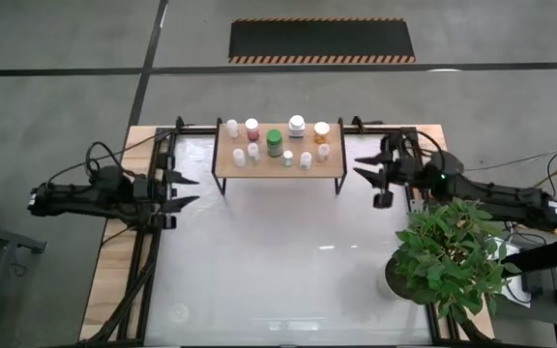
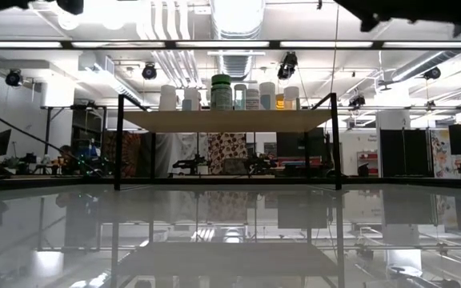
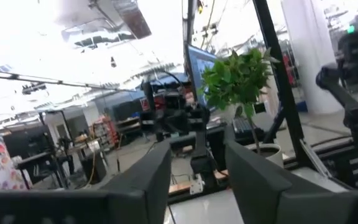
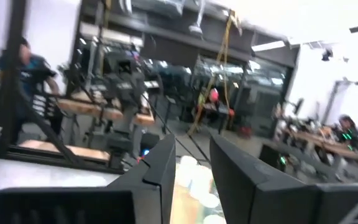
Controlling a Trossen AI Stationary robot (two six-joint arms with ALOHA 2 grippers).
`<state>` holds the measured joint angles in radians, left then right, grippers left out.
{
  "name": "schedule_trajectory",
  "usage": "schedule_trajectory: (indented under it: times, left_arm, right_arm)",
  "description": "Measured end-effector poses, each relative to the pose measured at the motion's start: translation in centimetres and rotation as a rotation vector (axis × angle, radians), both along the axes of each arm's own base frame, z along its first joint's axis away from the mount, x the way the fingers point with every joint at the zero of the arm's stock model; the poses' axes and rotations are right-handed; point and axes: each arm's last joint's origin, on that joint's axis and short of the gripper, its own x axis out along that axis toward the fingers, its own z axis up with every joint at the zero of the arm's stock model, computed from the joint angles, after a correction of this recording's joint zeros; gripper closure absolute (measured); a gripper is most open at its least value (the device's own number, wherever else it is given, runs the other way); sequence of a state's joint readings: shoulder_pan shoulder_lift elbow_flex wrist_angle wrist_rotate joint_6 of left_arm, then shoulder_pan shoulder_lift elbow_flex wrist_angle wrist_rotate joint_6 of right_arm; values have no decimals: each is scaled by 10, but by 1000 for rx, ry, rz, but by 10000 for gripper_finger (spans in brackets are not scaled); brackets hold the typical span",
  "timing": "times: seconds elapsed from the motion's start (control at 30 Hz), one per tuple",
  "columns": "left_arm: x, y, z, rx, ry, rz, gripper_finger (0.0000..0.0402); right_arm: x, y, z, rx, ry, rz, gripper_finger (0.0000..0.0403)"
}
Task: Pick and place medicine bottles onto shelf by color
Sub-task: Return to Home Position
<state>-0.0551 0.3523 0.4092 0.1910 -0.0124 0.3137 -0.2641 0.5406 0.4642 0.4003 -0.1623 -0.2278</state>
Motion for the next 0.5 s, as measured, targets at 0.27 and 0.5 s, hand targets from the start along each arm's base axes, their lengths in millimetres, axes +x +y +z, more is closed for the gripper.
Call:
schedule_trajectory:
  times: [0.27,0.5]
  left_arm:
    - [-12,0,-35,-81,-34,-60,333]
    - [-16,-4,-71,-99,-63,-190,383]
  right_arm:
    - [-43,14,-34,-54,-224,84,333]
    - [-59,20,-70,-36,-324,171,346]
